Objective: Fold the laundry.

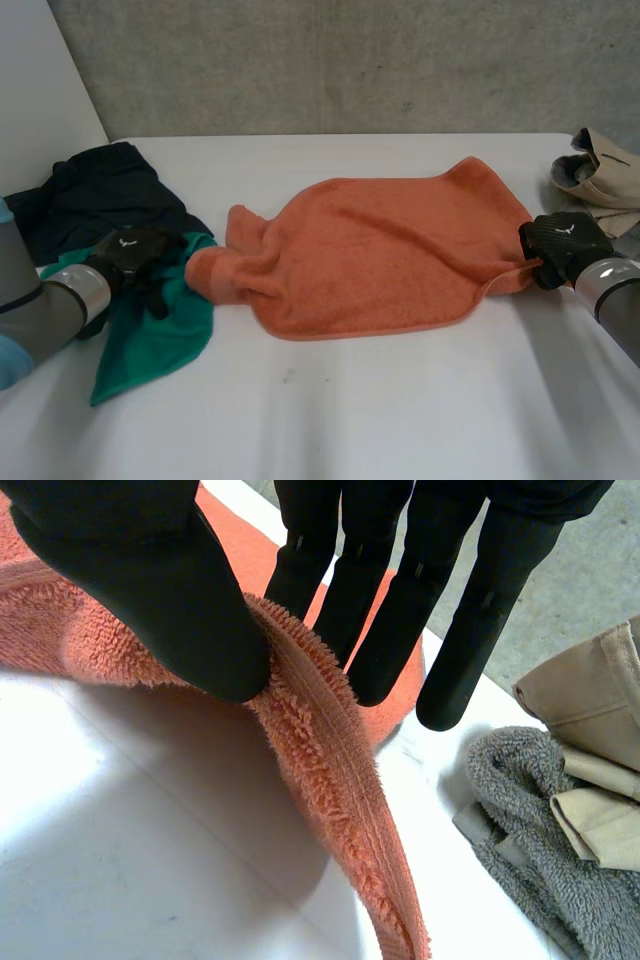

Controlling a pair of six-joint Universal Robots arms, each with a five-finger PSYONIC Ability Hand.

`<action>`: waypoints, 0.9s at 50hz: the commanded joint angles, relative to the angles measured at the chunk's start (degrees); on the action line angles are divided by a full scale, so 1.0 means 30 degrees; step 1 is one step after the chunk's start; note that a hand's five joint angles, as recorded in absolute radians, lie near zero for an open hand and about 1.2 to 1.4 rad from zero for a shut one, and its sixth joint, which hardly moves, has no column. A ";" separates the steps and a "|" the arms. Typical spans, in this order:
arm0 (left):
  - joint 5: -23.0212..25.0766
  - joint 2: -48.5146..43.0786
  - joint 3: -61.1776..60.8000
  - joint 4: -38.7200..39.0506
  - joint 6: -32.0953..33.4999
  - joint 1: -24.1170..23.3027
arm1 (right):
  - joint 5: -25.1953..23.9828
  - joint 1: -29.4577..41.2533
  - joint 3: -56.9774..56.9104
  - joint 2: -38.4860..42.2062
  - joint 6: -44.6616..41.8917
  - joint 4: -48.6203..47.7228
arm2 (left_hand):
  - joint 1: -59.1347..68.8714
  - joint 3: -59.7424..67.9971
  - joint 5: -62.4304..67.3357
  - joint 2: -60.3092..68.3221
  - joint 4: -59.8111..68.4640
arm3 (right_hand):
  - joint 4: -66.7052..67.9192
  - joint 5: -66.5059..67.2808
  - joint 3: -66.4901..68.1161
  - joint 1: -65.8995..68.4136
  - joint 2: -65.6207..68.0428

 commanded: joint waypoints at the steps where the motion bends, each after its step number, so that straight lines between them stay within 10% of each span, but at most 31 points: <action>1: -0.0266 -0.2168 0.1395 0.1682 0.0334 -0.0057 | -0.0173 -0.0254 0.0290 -0.0188 -0.0007 0.0002 | 1.0465 1.0550 1.0394 1.0454 1.0481 | 0.3756 0.4487 0.3929 0.5551 0.4165; 3: -0.0558 -0.2170 0.1804 0.1683 0.0568 0.0117 | -0.0261 -0.0313 0.0320 -0.0246 -0.0007 -0.0027 | 2.1511 2.1596 2.1440 2.1500 2.1528 | 0.3756 0.4487 0.3929 0.5551 0.4165; 14: -0.4631 0.0409 0.4527 0.4023 -0.0133 0.1582 | -0.0291 -0.0226 0.0320 -0.0451 0.0052 -0.0027 | 2.1591 2.1677 2.1521 2.1581 2.1608 | 0.3756 0.4487 0.3929 0.5551 0.4165; 29: -0.4019 -0.5155 1.2236 0.1097 -0.0807 0.3605 | -0.0320 0.0273 0.0701 -0.0744 0.0081 -0.0056 | 2.1591 2.1677 2.1521 2.1581 2.1608 | 0.3756 0.4487 0.3929 0.5551 0.4165; 33: -0.3256 -0.5656 1.2092 0.1038 -0.0720 0.3430 | -0.0349 0.0244 0.0701 -0.0774 0.0023 -0.0056 | -0.1742 -0.1656 -0.1813 -0.1753 -0.1725 | 0.3756 0.4487 0.3929 0.5551 0.4165; 45: -0.2993 0.1135 0.5183 0.1360 -0.0953 0.1439 | -0.0671 0.0214 0.0730 -0.1330 0.0198 -0.0027 | -0.1742 -0.1656 -0.1813 -0.1753 -0.1725 | 0.3756 0.4487 0.3929 0.5551 0.4165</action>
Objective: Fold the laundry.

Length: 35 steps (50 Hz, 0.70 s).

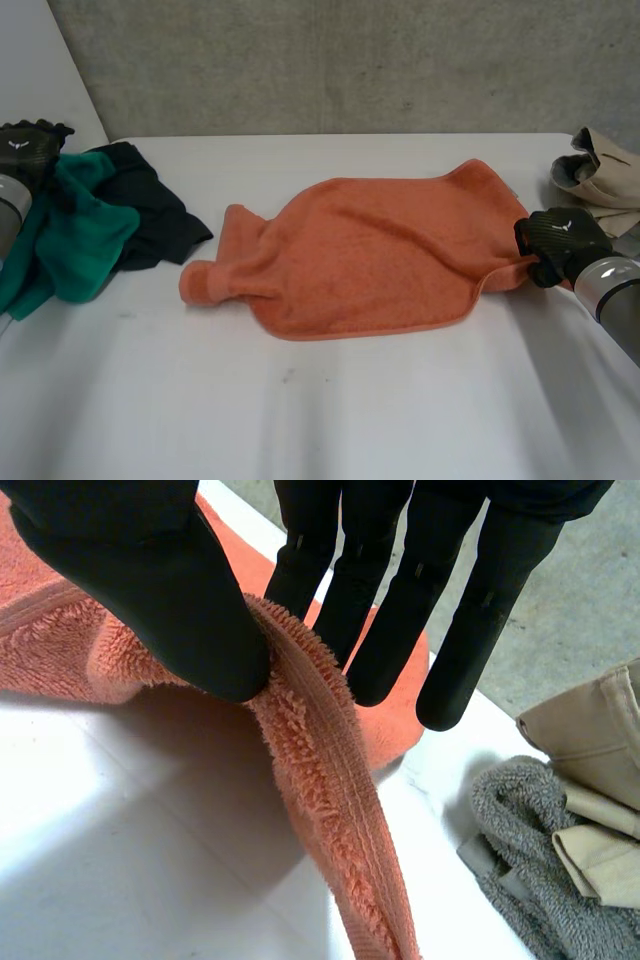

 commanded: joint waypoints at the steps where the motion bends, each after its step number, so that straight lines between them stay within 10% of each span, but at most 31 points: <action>1: 0.0311 0.4927 -0.5056 0.0145 -0.0228 -0.1505 | -0.0183 0.0037 0.0019 -0.0248 0.0130 0.0043 | -0.0211 -0.0668 -0.1025 -0.0597 -0.0550 | 0.3756 0.4500 0.3929 0.5551 0.4165; 12: 0.4062 0.8742 -1.3321 -0.0558 -0.0726 -0.6367 | -0.0183 0.0155 0.0048 -0.0190 0.0101 0.0072 | 0.4222 0.3765 0.3408 0.3836 0.3883 | 0.3756 0.4500 0.3929 0.5551 0.4165; 23: 0.1281 0.5228 -1.2214 -0.1466 -0.0610 -0.8011 | -0.0183 -0.0109 0.0048 -0.0248 0.0101 0.0101 | 0.9111 0.8654 0.8296 0.8724 0.8772 | 0.3756 0.4500 0.3929 0.5551 0.4165; 35: 0.0342 0.1858 -0.7848 -0.1672 0.0444 -0.7630 | -0.0271 -0.0226 0.0136 -0.0190 0.0072 0.0101 | 0.3448 0.2992 0.2634 0.3062 0.3109 | 0.3756 0.4500 0.3929 0.5551 0.4165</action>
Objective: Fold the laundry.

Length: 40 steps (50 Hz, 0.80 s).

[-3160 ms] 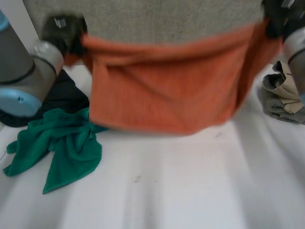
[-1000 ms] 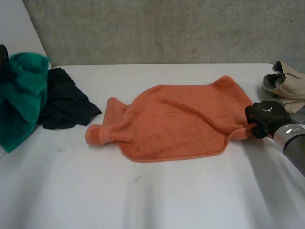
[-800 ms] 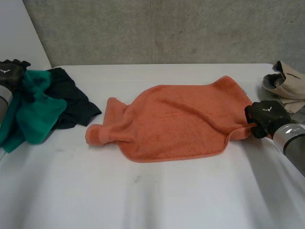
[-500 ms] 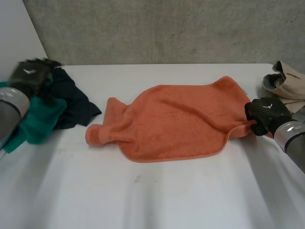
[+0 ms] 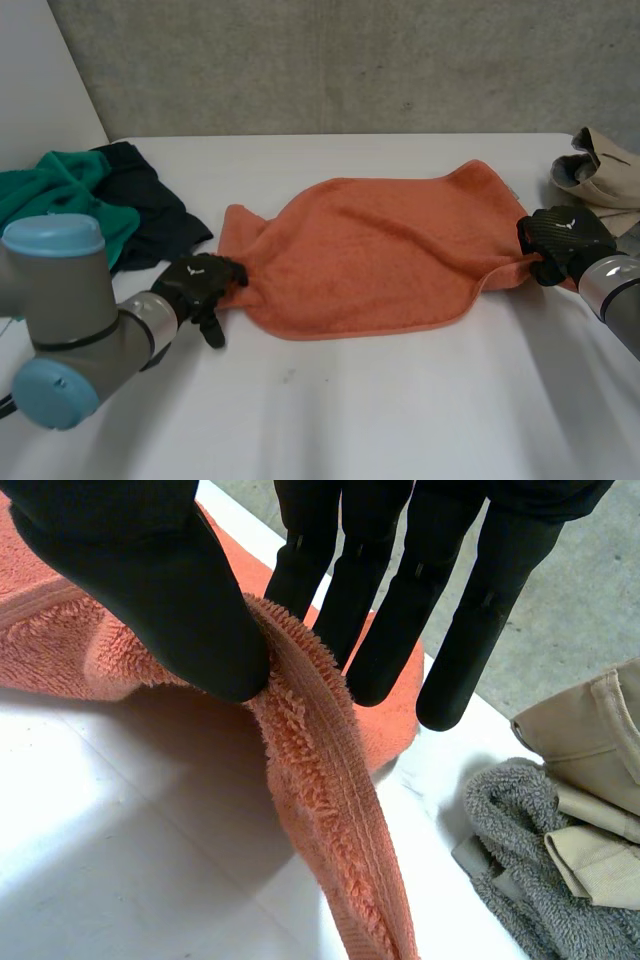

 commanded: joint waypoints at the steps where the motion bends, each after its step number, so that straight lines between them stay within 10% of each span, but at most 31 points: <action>1: -0.0113 -0.1543 0.2379 0.0059 0.0609 0.0136 | -0.0059 -0.0046 0.0042 0.0050 -0.0018 -0.0001 | -0.0737 -0.0632 -0.0323 -0.0583 -0.0392 | 0.3756 0.4500 0.3929 0.5551 0.4165; 13: -0.0172 -0.4063 0.5895 -0.0469 0.1898 0.0194 | -0.0089 -0.0075 0.0013 0.0167 -0.0106 -0.0001 | 0.4971 0.5076 0.5385 0.5125 0.5315 | 0.3756 0.4500 0.3929 0.5551 0.4165; 19: -0.0142 -0.4244 0.6776 -0.0730 0.1987 0.0311 | -0.0059 0.0042 -0.0191 0.0051 -0.0281 0.0173 | 1.8979 1.9084 1.9393 1.9133 1.9324 | 0.3756 0.4500 0.3929 0.5551 0.4165; 40: 0.0150 0.8475 0.5544 -1.0102 -0.1734 0.1511 | -0.1025 -0.0631 -0.7486 -0.7450 -0.5113 1.1917 | 1.8993 1.9098 1.9407 1.9147 1.9338 | 0.3756 0.4500 0.3929 0.5551 0.4165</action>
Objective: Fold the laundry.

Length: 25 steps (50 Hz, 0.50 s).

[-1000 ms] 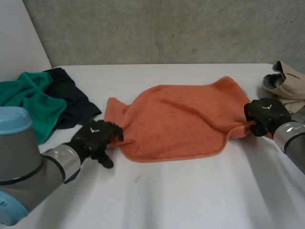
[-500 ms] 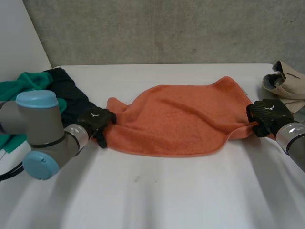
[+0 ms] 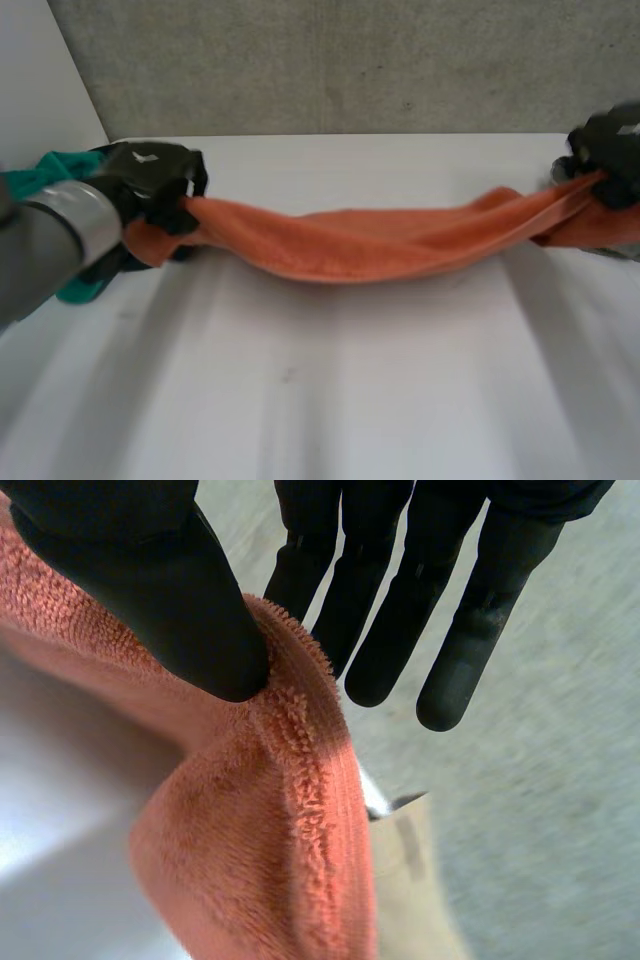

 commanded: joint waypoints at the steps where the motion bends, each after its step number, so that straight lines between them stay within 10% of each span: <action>1: 0.0015 0.2087 0.1306 -0.4376 -0.0147 0.1214 | -0.1000 -0.0365 -0.2526 -0.1492 -0.1565 0.4013 | 0.4616 0.4046 0.4793 0.3851 0.3802 | 0.3753 0.4500 0.3923 0.5551 0.4165; 16: -0.0307 -0.5966 0.4440 -0.3188 -0.0089 0.1597 | 0.2541 0.2737 -0.4516 0.6415 -0.3827 0.2792 | 0.4616 0.4046 0.4793 0.3851 0.3802 | 0.3753 0.4500 0.3923 0.5551 0.4165; 25: 0.0893 -0.7759 0.9684 0.5996 -0.1459 0.1977 | 0.5033 0.3705 -0.8853 0.8473 0.1234 -0.7007 | 0.4616 0.4046 0.4793 0.3851 0.3802 | 0.3753 0.4500 0.3923 0.5551 0.4165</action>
